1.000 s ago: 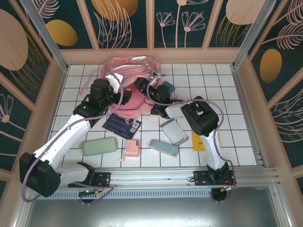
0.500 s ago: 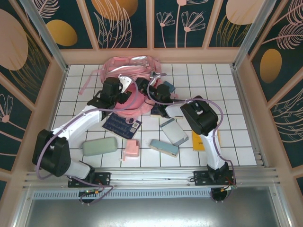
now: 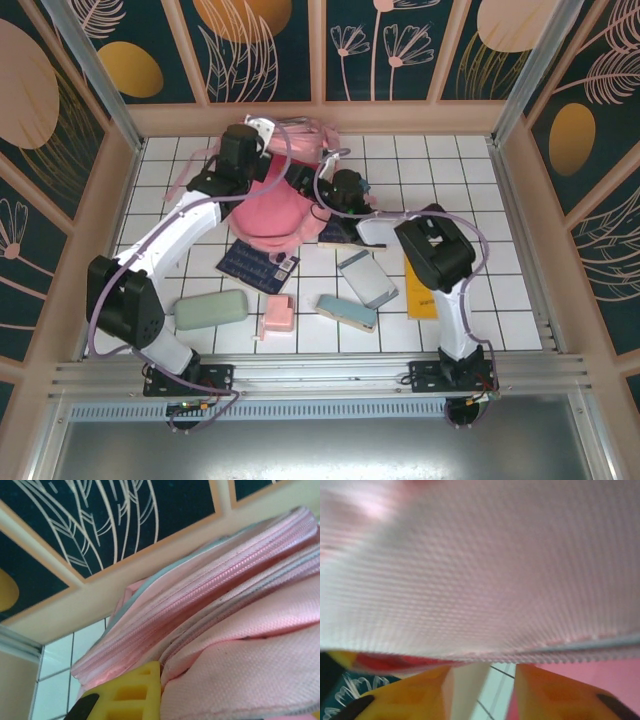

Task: Pack books, pencil case, and school supplies into a backpack

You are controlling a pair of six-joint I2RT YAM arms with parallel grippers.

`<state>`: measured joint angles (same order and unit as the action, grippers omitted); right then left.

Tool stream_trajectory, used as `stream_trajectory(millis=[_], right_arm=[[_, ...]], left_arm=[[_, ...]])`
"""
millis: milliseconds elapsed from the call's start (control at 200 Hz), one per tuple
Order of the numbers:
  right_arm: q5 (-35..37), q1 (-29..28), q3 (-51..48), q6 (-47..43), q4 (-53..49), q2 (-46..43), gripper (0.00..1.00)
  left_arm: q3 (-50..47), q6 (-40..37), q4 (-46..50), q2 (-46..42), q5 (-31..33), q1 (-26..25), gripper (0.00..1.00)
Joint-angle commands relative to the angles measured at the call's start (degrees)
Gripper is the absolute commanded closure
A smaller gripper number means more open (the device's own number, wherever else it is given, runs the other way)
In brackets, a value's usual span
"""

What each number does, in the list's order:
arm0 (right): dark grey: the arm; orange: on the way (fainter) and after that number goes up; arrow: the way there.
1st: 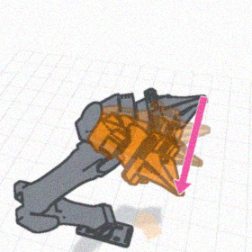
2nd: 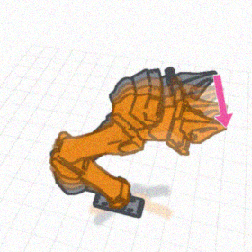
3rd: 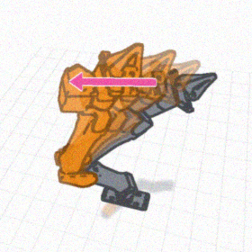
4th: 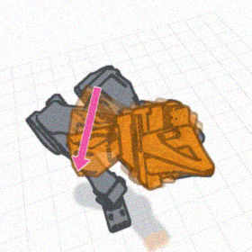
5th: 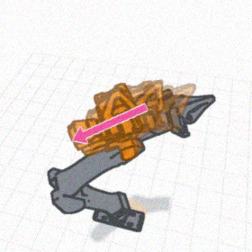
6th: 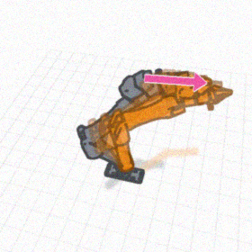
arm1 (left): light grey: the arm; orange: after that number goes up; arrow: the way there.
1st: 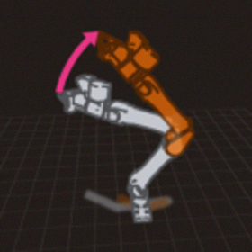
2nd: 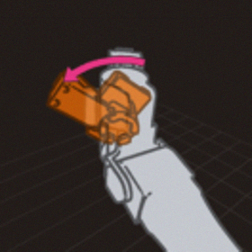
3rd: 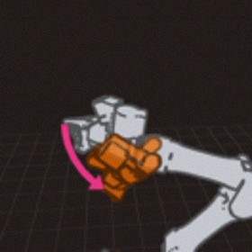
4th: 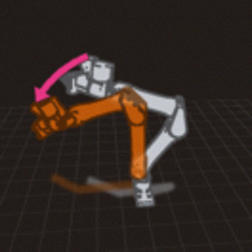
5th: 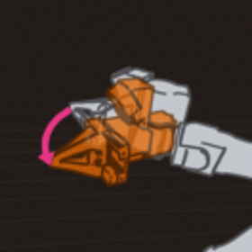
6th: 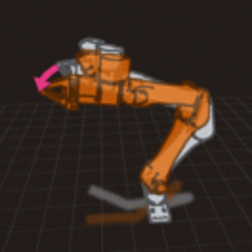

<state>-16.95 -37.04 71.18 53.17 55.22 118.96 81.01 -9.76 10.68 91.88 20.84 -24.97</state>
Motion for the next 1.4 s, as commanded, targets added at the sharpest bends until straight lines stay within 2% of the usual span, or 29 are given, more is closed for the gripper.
stream_trajectory(millis=[0,115,255,385,646,811,1006,1066,1111,1171,1286,1391], right_arm=[[-2.6,0.4,0.8,-15.3,-14.6,-9.6,0.55],[1.4,0.2,-1.8,-21.4,-20.9,-14.8,0.56],[3.1,0.3,-1.4,-24.1,-29.9,-17.8,0.59],[2.9,-0.6,2.5,-26.0,-40.6,-17.0,0.59],[4.7,-0.9,9.6,-28.4,-50.0,-11.1,0.56],[4.0,-0.7,23.3,-33.8,-60.2,-2.3,0.55],[7.4,0.2,45.5,-38.3,-72.5,10.1,0.55],[7.8,0.2,49.5,-38.8,-74.4,11.1,0.55],[7.6,0.2,48.1,-38.8,-72.7,9.0,0.54],[7.5,0.1,41.3,-38.7,-66.6,3.5,0.51],[8.0,0.1,26.4,-39.1,-55.7,-8.0,0.33],[9.0,0.1,19.0,-39.4,-55.1,-15.2,0.28]], left_arm=[[7.9,11.4,5.7,0.1,-0.8,2.2,1.0],[8.7,15.5,6.7,-1.8,1.4,3.4,1.0],[17.9,18.7,16.5,0.4,0.4,3.8,1.0],[22.2,23.9,20.5,0.5,3.9,4.1,1.0],[29.6,33.3,26.9,-0.8,8.1,4.5,1.0],[32.2,40.9,34.1,-0.7,16.4,4.6,1.0],[24.5,44.3,30.6,-5.8,16.9,4.5,1.0],[22.3,45.3,29.8,-6.1,16.5,4.5,1.0],[20.0,45.8,28.5,-6.3,15.1,4.6,1.0],[15.7,46.3,25.3,-6.9,12.7,4.5,1.0],[9.7,47.0,18.7,-7.0,6.7,4.6,1.0],[6.5,47.6,12.1,-6.8,-1.3,4.8,1.0]])
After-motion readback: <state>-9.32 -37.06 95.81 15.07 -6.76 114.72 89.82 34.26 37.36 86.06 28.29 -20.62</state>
